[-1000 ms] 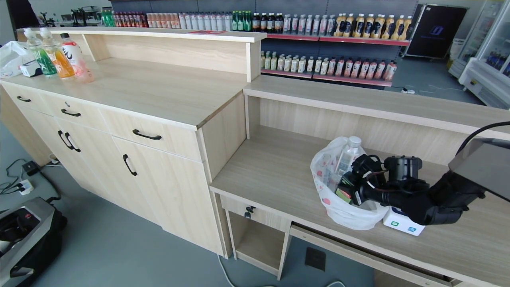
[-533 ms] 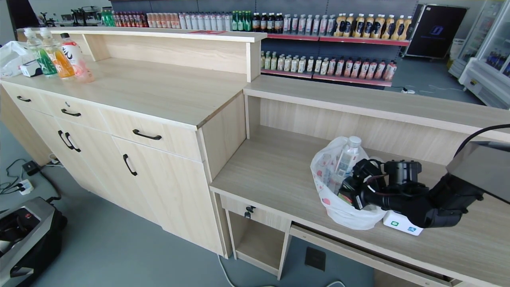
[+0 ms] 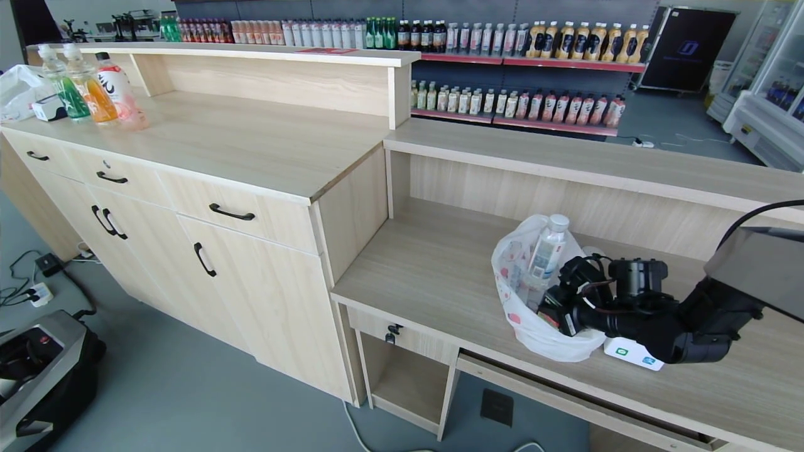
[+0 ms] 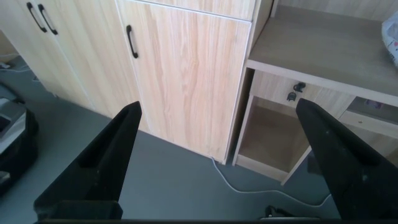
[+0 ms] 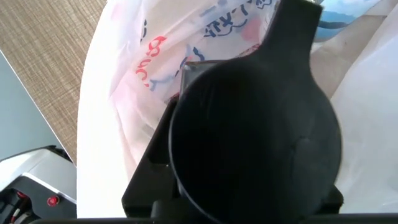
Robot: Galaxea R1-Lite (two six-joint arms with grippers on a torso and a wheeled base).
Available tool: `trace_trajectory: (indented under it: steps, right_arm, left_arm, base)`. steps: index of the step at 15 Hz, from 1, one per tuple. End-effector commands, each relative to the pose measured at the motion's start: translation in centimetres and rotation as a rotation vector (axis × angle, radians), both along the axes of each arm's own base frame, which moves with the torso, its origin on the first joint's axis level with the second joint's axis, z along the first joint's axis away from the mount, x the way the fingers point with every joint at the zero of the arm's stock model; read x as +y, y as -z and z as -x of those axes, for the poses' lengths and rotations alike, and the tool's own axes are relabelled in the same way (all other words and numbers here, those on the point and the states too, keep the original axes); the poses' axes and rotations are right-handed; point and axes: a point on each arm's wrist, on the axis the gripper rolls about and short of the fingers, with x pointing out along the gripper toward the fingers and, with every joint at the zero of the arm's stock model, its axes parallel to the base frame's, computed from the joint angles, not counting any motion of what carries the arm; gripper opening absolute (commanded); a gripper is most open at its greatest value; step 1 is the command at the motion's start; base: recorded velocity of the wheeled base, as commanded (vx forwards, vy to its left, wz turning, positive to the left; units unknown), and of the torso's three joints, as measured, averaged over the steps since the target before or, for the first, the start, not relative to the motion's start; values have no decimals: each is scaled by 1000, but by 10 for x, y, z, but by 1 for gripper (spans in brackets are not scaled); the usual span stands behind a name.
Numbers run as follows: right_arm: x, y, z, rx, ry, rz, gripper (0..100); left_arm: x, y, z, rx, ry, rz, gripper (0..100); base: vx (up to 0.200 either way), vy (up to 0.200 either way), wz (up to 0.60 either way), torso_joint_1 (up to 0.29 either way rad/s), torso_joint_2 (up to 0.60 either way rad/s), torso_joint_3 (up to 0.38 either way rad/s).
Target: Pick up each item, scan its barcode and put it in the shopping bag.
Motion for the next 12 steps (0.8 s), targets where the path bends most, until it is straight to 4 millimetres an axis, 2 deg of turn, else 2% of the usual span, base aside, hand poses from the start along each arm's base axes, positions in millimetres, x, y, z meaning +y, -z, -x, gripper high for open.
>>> trace_trajectory:
  steps: [1,3,6,7,9,11,12]
  right_arm:
    - [-3,-2,-1,-6,8,-2,100]
    - [-3,-9,-1,-16,26,-33,100]
    - [-4,-66,9,-132,45,-79,100]
    - [-4,-90,21,-176,49,-94,100]
    - [-9,-123,57,-237,59,-91,100]
    - [-15,-144,95,-280,80,-76,100]
    - [-17,-148,102,-290,87,-74,100]
  left_arm:
    - [0,0,0,1,-1,0,100]
    - [0,0,0,1,0,0,100]
    - [0,0,0,1,-1,0,100]
    - [0,0,0,1,0,0,100]
    - [0,0,0,1,-1,0,100]
    - [0,0,0,1,0,0,100]
    - [0,0,0,1,0,0,100]
  base:
    - [0,0,0,0,0,0]
    - [0,0,0,0,0,0]
    - [0,0,0,0,0,0]
    - [0,0,0,0,0,0]
    - [0,0,0,0,0,0]
    - [0,0,0,0,0,0]
    - [0,0,0,0,0,0]
